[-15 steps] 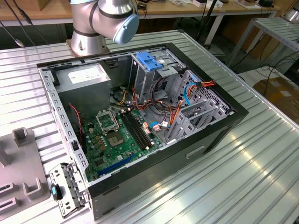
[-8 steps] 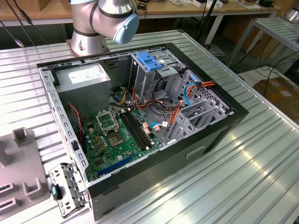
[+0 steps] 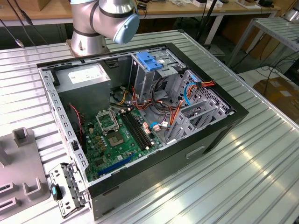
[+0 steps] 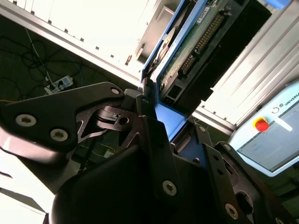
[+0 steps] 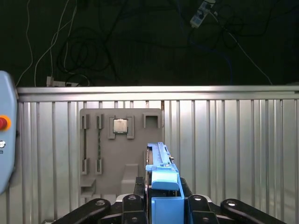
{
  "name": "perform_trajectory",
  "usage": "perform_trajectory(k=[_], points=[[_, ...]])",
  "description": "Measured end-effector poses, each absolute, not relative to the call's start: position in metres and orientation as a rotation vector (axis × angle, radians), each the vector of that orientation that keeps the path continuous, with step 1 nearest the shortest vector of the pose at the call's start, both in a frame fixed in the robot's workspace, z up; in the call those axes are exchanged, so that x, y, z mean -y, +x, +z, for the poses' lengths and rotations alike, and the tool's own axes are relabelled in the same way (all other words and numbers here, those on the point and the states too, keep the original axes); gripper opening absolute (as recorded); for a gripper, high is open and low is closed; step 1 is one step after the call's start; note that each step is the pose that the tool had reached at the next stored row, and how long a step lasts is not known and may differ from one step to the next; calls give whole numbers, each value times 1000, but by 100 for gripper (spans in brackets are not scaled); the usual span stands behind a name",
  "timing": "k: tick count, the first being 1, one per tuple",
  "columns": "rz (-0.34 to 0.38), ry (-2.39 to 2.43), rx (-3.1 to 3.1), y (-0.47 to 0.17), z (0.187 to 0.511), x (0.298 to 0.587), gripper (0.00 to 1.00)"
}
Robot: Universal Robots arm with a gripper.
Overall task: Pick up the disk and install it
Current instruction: 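Pick up the disk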
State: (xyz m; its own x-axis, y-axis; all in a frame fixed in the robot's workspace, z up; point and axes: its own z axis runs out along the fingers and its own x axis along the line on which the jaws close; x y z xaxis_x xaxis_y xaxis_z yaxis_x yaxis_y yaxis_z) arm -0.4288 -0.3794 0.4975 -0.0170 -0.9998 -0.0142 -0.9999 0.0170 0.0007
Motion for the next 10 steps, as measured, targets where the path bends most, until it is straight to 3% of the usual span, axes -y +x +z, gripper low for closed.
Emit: perform_trajectory(k=[10], points=[[16, -2196, -2233, -419, 498, 379, 37]])
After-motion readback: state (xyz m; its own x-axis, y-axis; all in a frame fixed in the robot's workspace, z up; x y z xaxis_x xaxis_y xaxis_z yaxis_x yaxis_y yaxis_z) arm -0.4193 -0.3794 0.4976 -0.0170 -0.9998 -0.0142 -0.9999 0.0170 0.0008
